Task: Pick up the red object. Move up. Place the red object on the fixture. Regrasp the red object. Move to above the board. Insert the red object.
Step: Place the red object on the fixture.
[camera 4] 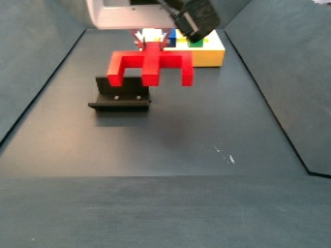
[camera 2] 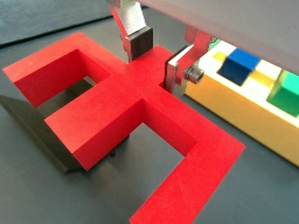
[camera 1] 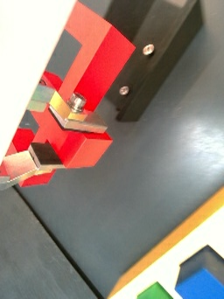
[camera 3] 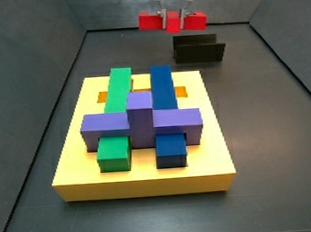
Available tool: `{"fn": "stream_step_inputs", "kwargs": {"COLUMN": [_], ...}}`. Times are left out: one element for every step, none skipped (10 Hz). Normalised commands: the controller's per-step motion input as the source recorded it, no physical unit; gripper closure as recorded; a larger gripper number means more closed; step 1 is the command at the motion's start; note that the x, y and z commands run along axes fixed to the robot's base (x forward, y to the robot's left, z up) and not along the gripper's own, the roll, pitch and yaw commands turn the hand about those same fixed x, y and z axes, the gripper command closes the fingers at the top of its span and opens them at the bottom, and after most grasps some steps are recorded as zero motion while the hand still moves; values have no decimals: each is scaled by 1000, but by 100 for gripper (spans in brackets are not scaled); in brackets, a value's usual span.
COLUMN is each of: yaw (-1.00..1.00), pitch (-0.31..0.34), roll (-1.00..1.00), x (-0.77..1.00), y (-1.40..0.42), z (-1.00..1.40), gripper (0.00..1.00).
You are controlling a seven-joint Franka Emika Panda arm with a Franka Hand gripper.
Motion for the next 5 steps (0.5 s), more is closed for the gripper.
{"fn": "stream_step_inputs", "kwargs": {"yaw": [-31, -37, -40, -43, -43], "pitch": [-37, -163, -183, -163, -111], "roll": [-694, -763, -780, -749, -743], "x": [789, 751, 729, 743, 737], "y": [0, 9, 23, 9, 46], "z": [0, 0, 0, 0, 0], "gripper": [100, 100, 100, 100, 100]}}
